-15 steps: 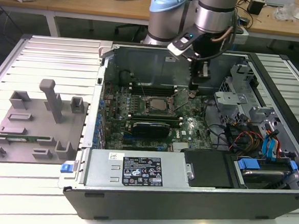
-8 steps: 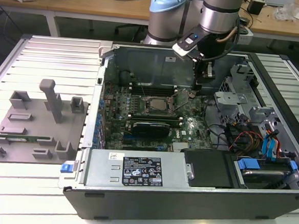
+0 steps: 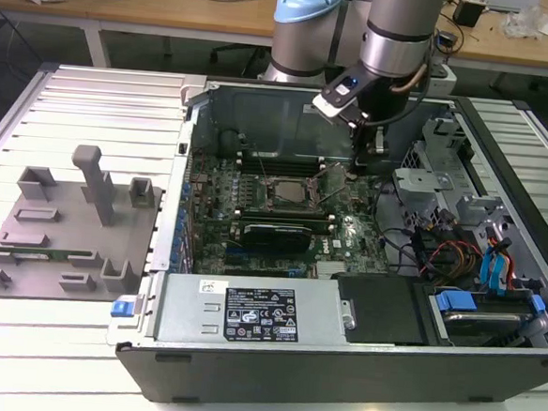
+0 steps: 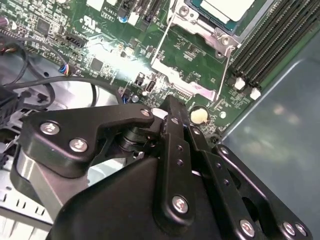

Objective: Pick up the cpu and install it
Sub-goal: 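Close the cpu cover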

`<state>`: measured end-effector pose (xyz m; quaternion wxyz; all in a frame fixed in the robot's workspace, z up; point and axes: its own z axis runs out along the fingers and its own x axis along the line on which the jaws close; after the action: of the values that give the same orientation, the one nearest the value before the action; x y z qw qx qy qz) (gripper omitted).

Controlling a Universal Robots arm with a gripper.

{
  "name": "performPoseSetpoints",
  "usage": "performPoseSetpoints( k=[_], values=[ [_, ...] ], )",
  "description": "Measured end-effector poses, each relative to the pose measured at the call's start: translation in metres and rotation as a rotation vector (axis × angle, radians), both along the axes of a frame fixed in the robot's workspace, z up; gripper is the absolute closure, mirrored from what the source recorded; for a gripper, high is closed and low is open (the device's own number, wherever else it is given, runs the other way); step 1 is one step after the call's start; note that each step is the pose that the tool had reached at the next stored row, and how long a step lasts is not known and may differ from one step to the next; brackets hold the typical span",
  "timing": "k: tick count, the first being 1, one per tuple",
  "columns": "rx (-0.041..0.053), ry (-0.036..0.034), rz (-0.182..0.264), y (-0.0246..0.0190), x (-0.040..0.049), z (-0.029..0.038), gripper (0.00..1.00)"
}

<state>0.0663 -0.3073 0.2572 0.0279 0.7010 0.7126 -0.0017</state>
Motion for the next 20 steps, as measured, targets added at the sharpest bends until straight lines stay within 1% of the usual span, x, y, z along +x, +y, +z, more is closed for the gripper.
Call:
performPoseSetpoints(
  k=[2,3,5,6,7,8,11,14,16,20],
  values=[
    [-0.0001,0.0000,0.000,0.0000,0.0000,-0.0046,0.89],
    [-0.0008,0.0000,0.000,0.0000,0.0000,-0.0080,0.89],
    [-0.0023,0.0001,0.000,0.0000,0.0001,-0.0088,0.89],
    [-0.0022,-0.0026,0.000,0.0000,-0.0050,-0.0090,0.89],
    [-0.0023,-0.0132,0.000,0.0000,-0.0150,-0.0090,0.89],
    [-0.0023,-0.0177,0.000,0.0000,-0.0189,-0.0090,0.89],
    [-0.0023,-0.0290,0.000,0.0000,-0.0286,-0.0089,0.89],
    [-0.0022,-0.0374,0.000,0.0000,-0.0368,-0.0090,0.89],
    [-0.0022,-0.0414,0.000,0.0000,-0.0421,-0.0090,0.89],
    [-0.0021,-0.0552,0.000,0.0000,-0.0601,-0.0090,0.89]
  ],
)
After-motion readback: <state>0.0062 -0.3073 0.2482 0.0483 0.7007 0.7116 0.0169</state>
